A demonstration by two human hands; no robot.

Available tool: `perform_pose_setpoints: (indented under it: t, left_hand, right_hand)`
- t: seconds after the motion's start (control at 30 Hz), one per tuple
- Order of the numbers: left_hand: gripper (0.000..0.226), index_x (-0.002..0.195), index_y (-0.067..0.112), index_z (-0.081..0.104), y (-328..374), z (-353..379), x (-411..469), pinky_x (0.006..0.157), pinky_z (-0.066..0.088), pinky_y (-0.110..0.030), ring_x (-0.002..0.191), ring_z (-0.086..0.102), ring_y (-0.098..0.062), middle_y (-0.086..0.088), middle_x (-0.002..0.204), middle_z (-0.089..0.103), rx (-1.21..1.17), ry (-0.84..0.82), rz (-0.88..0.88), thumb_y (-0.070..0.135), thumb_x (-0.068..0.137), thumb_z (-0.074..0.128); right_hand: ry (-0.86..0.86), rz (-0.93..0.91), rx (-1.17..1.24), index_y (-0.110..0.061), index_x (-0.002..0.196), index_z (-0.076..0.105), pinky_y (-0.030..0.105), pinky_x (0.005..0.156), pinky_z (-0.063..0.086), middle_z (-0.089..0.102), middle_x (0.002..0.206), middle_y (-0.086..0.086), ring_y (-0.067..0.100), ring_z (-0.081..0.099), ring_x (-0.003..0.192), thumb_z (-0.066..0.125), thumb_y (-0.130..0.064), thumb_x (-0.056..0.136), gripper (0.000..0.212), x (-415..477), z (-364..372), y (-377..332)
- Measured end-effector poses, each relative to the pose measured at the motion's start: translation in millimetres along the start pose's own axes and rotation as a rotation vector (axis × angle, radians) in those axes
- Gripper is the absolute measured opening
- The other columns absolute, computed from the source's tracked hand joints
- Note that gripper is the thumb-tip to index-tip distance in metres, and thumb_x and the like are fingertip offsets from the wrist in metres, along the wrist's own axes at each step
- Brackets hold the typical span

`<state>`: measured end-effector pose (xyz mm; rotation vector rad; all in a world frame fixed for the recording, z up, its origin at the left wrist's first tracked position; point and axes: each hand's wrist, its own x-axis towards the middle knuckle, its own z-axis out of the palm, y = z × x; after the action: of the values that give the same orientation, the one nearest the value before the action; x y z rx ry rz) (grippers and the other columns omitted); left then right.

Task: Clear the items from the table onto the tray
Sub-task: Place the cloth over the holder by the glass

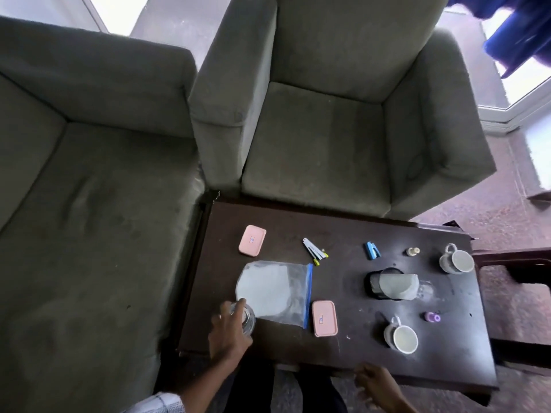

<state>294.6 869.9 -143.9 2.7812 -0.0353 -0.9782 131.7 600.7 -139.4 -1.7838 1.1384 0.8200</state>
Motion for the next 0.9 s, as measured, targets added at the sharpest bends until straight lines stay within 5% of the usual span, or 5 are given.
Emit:
perform_pose_setpoints:
  t: [0.17, 0.3, 0.47, 0.7, 0.9]
  left_hand:
    - [0.077, 0.138, 0.042, 0.027, 58, -20, -7, 0.087, 0.050, -0.031, 0.120, 0.041, -0.020, 0.006, 0.141, 0.027, 0.003, 0.029, 0.116, 0.031, 0.072, 0.065]
    - [0.075, 0.140, 0.042, 0.024, 120, -30, 5, 0.090, 0.047, -0.035, 0.122, 0.041, -0.021, 0.008, 0.142, 0.026, 0.016, 0.013, 0.189, 0.034, 0.076, 0.062]
    - [0.074, 0.136, 0.039, 0.033, 198, -31, 45, 0.087, 0.048, -0.033, 0.118, 0.048, -0.021, 0.005, 0.135, 0.036, -0.001, 0.024, 0.347, 0.026, 0.071, 0.065]
    - [0.079, 0.137, 0.038, 0.034, 269, -19, 117, 0.088, 0.048, -0.038, 0.116, 0.048, -0.026, 0.002, 0.135, 0.037, 0.024, 0.037, 0.376, 0.026, 0.068, 0.072]
    - [0.084, 0.140, 0.039, 0.030, 287, -7, 158, 0.090, 0.047, -0.040, 0.120, 0.046, -0.029, -0.001, 0.139, 0.035, 0.052, -0.001, 0.345, 0.023, 0.070, 0.072]
  right_hand:
    - [0.061, 0.002, 0.119, -0.018, 0.038, 0.053, 0.019, 0.044, 0.037, 0.050, 0.035, -0.005, 0.002, 0.046, 0.037, 0.065, 0.001, 0.079, 0.047, 16, -27, -4]
    - [0.131, 0.054, 0.431, -0.006, 0.068, 0.062, 0.021, 0.039, 0.040, 0.056, 0.050, 0.006, 0.015, 0.052, 0.035, 0.053, 0.008, 0.085, 0.024, 30, -59, -13]
    - [0.267, 0.099, 0.841, 0.003, 0.079, 0.055, 0.021, 0.035, 0.047, 0.058, 0.068, 0.021, 0.017, 0.058, 0.034, 0.044, 0.007, 0.091, 0.017, 58, -107, -13]
    - [0.259, 0.127, 0.974, 0.000, 0.110, 0.050, 0.022, 0.037, 0.050, 0.054, 0.079, 0.018, 0.010, 0.060, 0.037, 0.045, 0.014, 0.089, 0.026, 107, -122, -5]
    - [0.213, 0.081, 1.007, -0.006, 0.080, 0.053, 0.027, 0.044, 0.050, 0.058, 0.075, 0.015, 0.019, 0.063, 0.047, 0.045, 0.009, 0.091, 0.020, 122, -112, -14]
